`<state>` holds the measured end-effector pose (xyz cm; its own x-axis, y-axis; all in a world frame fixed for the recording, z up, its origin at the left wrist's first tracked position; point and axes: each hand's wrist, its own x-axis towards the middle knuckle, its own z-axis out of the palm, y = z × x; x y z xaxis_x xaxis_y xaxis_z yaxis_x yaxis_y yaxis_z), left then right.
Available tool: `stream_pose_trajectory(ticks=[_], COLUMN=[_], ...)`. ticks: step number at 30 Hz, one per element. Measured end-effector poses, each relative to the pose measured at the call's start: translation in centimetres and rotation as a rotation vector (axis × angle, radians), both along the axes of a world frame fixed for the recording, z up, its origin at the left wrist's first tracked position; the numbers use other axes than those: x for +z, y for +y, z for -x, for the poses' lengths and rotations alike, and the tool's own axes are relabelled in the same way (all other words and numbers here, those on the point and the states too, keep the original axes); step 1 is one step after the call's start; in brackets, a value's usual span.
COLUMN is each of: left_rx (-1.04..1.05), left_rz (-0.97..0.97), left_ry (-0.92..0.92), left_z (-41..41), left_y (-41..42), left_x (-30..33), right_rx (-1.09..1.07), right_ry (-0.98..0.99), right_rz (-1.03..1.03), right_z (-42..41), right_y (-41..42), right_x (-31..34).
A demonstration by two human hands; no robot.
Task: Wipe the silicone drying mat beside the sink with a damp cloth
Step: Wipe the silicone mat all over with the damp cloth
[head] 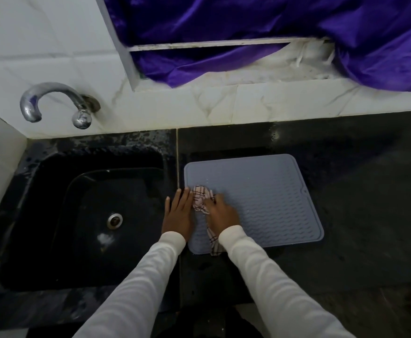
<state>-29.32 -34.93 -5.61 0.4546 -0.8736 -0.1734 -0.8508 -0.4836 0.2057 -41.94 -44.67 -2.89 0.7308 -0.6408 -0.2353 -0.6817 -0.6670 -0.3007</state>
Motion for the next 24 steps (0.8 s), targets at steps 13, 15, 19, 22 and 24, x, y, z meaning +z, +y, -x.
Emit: stream_pose_trajectory(ticks=[13,15,19,22,24], left_rx=[0.030,0.030,0.024,0.020,0.019], left_rz=[-0.001,0.007,0.007,-0.011,0.005], left_ry=[-0.007,-0.008,-0.011,0.000,0.019], left_z=[0.3,0.4,0.4,0.5,0.4], left_y=[0.1,0.1,0.1,0.0,0.1], left_x=[-0.3,-0.4,-0.2,-0.2,-0.2], right_rx=[-0.268,-0.352,-0.467,-0.495,-0.516], right_ry=[0.024,0.032,0.110,0.107,0.115], right_rz=[0.091,0.101,0.150,0.154,0.152], right_z=[13.4,16.0,19.9,20.2,19.7], right_y=[-10.8,-12.8,-16.1,-16.6,-16.2], right_x=[1.3,1.4,1.4,1.4,1.5])
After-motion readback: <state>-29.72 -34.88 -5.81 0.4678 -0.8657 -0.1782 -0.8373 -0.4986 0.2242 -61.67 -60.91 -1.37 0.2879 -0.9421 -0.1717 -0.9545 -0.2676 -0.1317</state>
